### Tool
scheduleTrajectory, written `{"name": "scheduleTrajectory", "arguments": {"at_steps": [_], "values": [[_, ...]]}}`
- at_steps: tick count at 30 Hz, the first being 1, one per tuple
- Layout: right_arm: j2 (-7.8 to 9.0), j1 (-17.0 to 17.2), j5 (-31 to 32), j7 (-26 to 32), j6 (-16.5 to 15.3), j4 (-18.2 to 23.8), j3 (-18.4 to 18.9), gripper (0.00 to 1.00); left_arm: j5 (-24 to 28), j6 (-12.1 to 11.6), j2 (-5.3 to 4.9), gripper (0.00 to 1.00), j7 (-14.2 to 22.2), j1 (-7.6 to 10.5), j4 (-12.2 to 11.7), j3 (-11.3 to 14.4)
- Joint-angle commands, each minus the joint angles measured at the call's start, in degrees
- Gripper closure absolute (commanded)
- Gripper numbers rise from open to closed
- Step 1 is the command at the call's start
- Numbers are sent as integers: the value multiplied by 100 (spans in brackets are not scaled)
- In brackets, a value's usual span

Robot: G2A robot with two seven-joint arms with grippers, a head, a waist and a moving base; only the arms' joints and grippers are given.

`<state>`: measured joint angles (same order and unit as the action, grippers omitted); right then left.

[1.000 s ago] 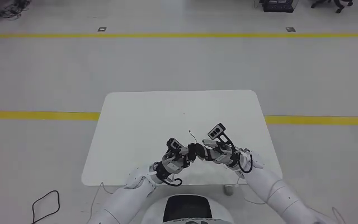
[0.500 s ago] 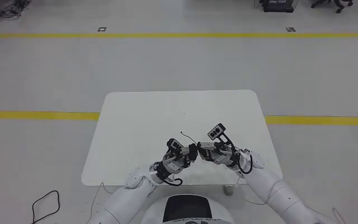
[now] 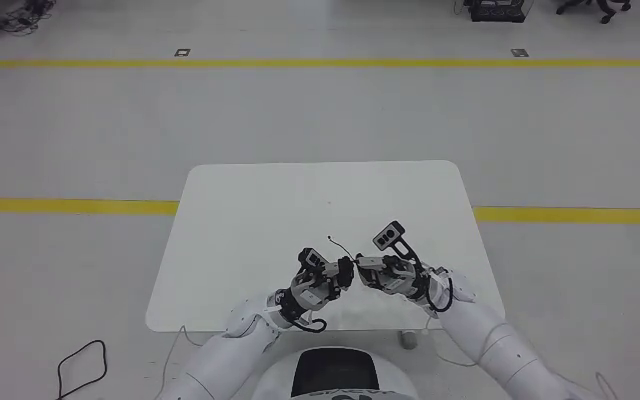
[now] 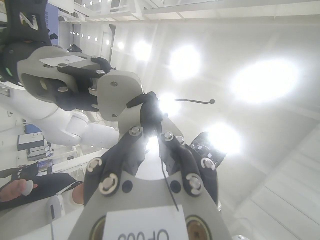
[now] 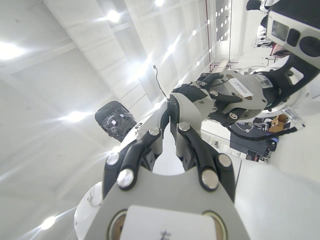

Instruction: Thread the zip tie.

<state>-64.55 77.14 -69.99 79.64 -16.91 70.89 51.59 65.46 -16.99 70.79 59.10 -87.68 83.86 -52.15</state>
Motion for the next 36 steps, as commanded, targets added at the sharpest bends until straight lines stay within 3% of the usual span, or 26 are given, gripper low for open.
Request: {"name": "scheduleTrajectory", "arguments": {"at_steps": [1, 36], "values": [[7, 15, 16, 0, 1, 10, 24, 100, -3, -2, -1, 100, 0, -4, 7, -3], [131, 283, 72, 0, 53, 144, 474, 100, -15, -25, -21, 100, -8, -57, 51, -75]]}}
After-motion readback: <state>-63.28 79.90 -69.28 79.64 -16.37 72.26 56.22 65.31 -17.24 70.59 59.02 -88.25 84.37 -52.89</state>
